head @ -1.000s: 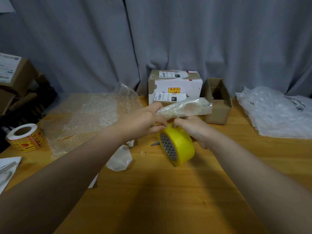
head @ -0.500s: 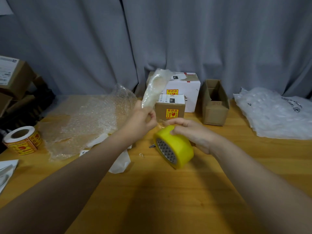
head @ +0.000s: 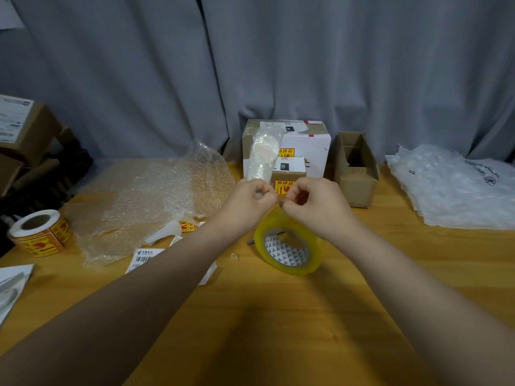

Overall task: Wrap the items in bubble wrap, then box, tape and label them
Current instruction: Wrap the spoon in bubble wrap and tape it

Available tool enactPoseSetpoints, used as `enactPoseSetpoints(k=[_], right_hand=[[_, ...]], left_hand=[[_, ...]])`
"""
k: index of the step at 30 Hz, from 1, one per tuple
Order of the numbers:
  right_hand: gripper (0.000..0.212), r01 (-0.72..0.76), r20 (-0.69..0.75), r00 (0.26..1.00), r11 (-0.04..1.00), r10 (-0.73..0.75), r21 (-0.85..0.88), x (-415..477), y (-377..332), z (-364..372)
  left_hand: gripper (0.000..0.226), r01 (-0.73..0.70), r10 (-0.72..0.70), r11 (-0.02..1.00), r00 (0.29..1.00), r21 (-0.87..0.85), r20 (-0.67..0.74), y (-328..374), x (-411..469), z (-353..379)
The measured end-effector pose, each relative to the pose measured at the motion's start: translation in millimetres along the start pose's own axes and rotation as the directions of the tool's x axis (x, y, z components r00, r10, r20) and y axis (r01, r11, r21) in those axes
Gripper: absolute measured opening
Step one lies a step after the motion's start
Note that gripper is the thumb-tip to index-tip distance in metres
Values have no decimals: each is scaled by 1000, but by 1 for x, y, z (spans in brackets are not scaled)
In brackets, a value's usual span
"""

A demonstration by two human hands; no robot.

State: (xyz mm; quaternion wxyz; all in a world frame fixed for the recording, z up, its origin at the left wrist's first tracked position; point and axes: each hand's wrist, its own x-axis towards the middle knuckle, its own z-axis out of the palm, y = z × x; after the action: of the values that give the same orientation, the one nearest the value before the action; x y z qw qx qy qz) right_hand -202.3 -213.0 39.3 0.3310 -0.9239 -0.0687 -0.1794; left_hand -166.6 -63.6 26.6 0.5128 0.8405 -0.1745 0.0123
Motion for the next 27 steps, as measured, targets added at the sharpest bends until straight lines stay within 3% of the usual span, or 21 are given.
enactPoseSetpoints(k=[3, 7, 12, 17, 20, 23, 27], right_hand=[[18, -6, 40, 999, 999, 7, -36, -10, -3, 4], [29, 4, -24, 1000, 958, -12, -287, -15, -5, 13], [39, 33, -40, 998, 914, -53, -405, -14, -9, 14], [32, -12, -68, 998, 913, -17, -408, -15, -9, 12], [23, -35, -81, 997, 946, 10, -321, -16, -5, 11], [21, -47, -70, 997, 971, 32, -233, -17, 1, 4], [16, 31, -62, 997, 994, -38, -103, -20, 14, -13]], left_hand=[[17, 13, -12, 1000, 1000, -21, 14, 3, -1, 4], [17, 13, -13, 999, 1000, 33, 6, 8, -2, 7], [10, 20, -19, 998, 1000, 68, -15, 13, -7, 7], [15, -53, 61, 982, 997, 180, -40, 21, -10, 12], [11, -71, 65, 978, 997, 197, 36, 22, -10, 12], [12, -68, 52, 992, 988, 108, 147, 21, -9, 2], [47, -13, 6, 999, 975, 29, 223, 12, -7, -24]])
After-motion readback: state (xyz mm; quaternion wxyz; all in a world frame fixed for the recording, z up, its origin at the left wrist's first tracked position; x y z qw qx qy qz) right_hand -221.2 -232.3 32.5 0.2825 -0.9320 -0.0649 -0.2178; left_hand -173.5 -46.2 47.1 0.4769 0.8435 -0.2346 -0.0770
